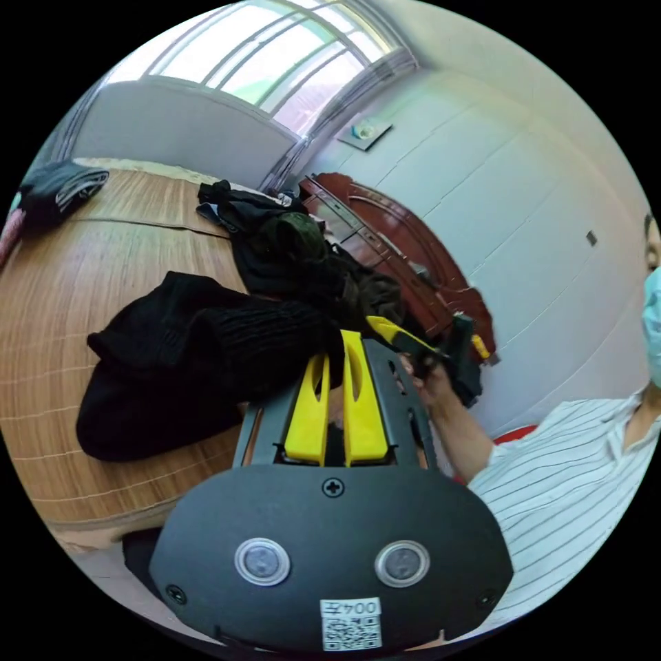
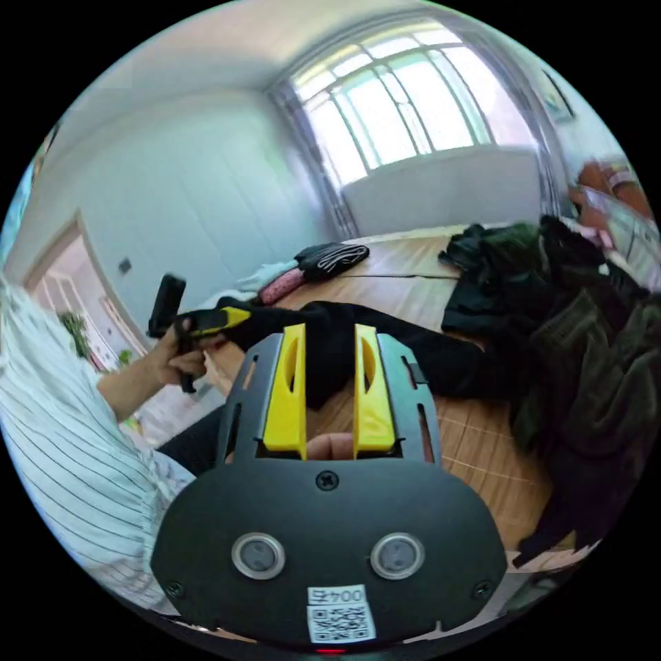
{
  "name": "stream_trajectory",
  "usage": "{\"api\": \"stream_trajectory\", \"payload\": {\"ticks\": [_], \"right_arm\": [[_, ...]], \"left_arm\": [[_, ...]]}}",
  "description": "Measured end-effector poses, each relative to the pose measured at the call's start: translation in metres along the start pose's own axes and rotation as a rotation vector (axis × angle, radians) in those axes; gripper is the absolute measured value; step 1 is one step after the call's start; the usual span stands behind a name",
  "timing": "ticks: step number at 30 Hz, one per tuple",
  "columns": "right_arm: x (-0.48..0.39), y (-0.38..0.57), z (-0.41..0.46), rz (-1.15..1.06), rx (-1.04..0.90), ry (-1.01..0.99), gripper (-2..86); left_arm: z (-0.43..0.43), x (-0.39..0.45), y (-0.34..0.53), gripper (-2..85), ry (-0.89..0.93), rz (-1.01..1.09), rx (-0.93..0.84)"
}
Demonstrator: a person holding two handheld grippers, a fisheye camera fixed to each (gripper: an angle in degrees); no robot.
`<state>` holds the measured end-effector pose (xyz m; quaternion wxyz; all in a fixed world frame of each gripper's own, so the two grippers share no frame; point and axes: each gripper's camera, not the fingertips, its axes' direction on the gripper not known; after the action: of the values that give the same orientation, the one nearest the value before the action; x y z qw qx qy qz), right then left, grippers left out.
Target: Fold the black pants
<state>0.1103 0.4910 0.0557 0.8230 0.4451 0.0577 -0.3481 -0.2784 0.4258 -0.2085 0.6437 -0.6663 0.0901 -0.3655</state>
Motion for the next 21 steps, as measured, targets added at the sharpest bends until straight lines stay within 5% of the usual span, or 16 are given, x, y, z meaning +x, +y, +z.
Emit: {"api": "stream_trajectory", "payload": {"ticks": [6, 13, 18, 21], "right_arm": [[-0.156, 0.050, 0.017, -0.339, -0.043, 0.333, 15.8], [-0.240, 0.075, 0.060, -0.509, -0.066, 0.524, 19.8], [-0.266, 0.085, 0.085, -0.561, 0.024, 0.796, 8.5], [-0.263, 0.089, 0.072, -0.543, -0.006, 0.724, 6.3]], "left_arm": [[-0.054, -0.049, 0.075, 4.9, 0.024, -0.062, -0.044], [-0.127, -0.089, 0.134, 5.2, 0.057, -0.085, -0.133], [-0.166, -0.120, 0.179, 10.0, 0.133, 0.001, -0.231], [-0.193, -0.167, 0.211, 13.5, 0.295, -0.018, -0.240]]}}
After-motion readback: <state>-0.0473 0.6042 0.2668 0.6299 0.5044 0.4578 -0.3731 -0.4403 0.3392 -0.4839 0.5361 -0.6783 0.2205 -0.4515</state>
